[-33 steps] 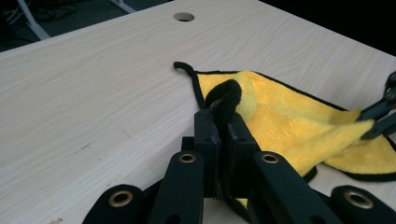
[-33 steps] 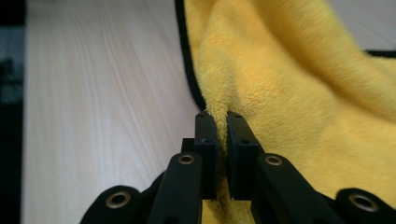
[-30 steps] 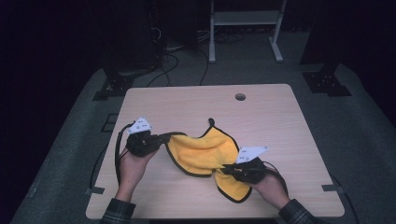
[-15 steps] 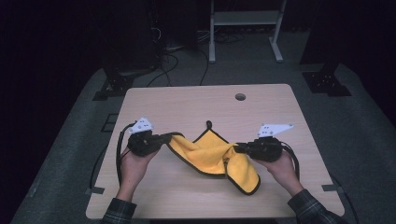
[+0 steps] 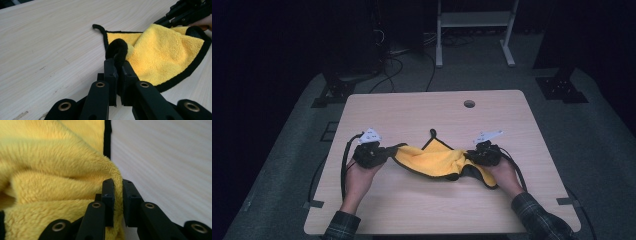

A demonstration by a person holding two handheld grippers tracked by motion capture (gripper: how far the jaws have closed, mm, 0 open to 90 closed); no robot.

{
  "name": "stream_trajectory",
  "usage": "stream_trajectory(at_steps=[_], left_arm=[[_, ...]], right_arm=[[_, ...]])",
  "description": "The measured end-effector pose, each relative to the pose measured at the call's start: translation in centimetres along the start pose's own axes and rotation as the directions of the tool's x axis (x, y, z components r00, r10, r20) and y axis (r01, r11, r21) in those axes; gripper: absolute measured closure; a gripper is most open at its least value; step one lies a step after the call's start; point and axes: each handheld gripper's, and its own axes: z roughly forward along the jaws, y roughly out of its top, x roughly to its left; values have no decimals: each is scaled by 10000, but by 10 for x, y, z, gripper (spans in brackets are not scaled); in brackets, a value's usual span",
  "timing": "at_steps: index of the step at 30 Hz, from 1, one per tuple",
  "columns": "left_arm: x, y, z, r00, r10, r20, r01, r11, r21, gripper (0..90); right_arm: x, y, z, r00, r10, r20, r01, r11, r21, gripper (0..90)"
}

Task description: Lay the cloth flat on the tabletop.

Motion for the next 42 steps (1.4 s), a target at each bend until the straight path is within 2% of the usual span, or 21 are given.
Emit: stream_trajectory(at_steps=[3, 4, 6, 9, 11, 12, 15, 19, 21, 22, 23, 24, 25, 28, 32, 33, 36, 38, 40, 41, 42], left_arm=[[1, -2, 1, 10000, 0, 9, 0, 9999, 102, 853], [0, -2, 1, 10000, -7, 18, 7, 9999, 109, 853], [0, -1, 1, 10000, -8, 20, 7, 10000, 98, 853], [0, -1, 1, 10000, 4, 13, -4, 10000, 95, 853], [0, -1, 1, 10000, 11, 9, -11, 10000, 97, 853], [0, -1, 1, 10000, 23, 10, -23, 10000, 88, 854], [-1, -1, 1, 10000, 13, 20, -13, 10000, 77, 853], [-2, 0, 1, 10000, 34, 42, -35, 10000, 82, 853], [-2, 0, 0, 10000, 56, 42, -56, 10000, 67, 853], [-2, 0, 0, 10000, 56, 42, -56, 10000, 67, 853], [-2, 0, 0, 10000, 50, 52, -50, 10000, 72, 853], [-2, 0, 0, 10000, 50, 52, -50, 10000, 72, 853], [-2, 0, 0, 10000, 42, 49, -42, 10000, 76, 854], [-1, -1, -1, 10000, 44, 35, -44, 10000, 80, 853], [2, -2, -3, 10000, -63, -46, 64, 9999, 77, 854], [5, -3, -5, 9999, -130, -108, 131, 9999, 74, 854], [8, -4, -7, 9995, -231, -193, 232, 9997, 50, 854], [11, -5, -9, 9990, -316, -312, 319, 9994, 95, 854], [12, -6, -9, 9990, -335, -305, 338, 9994, 107, 854], [12, -7, -7, 9989, -348, -311, 353, 9992, 172, 854], [12, -7, -6, 9990, -342, -303, 347, 9993, 163, 854]], right_arm=[[-2, 3, -5, 9999, 62, 149, -63, 10000, 65, 675], [-6, 5, -17, 9989, 459, -5, -459, 9983, -359, 621], [-8, 6, -22, 9987, 502, -19, -502, 9975, -506, 607], [-5, 7, -52, 9983, 557, -176, -573, 9920, -1124, 568], [-4, 7, -57, 9984, 502, -273, -532, 9908, -1248, 566], [5, 5, -70, 9985, 283, -463, -349, 9884, -1477, 561], [22, 3, -82, 9951, -209, -963, 42, 9853, -1705, 545], [42, -3, -78, 9877, -845, -1313, 654, 9875, -1436, 510], [55, -6, -69, 9826, -1390, -1232, 1273, 9869, -988, 458], [55, -6, -69, 9826, -1390, -1232, 1273, 9869, -988, 458], [61, -7, -59, 9800, -1686, -1053, 1628, 9847, -622, 461], [61, -7, -59, 9800, -1686, -1053, 1628, 9847, -622, 461], [65, -8, -52, 9771, -1995, -746, 1983, 9799, -229, 614], [65, -8, -52, 9770, -2036, -640, 2023, 9790, -266, 758], [55, -6, -67, 9854, -1583, -633, 1518, 9836, -971, 810], [45, -5, -78, 9914, -1179, -566, 1090, 9841, -1404, 815], [34, -5, -88, 9960, -689, -565, 582, 9830, -1742, 817], [10, -9, -103, 9990, 129, -438, -228, 9719, -2344, 822], [2, -11, -107, 9988, 381, -304, -444, 9678, -2479, 822], [-14, -16, -111, 9960, 891, -94, -885, 9618, -2590, 822], [-20, -19, -111, 9949, 1011, 47, -965, 9612, -2583, 819]])
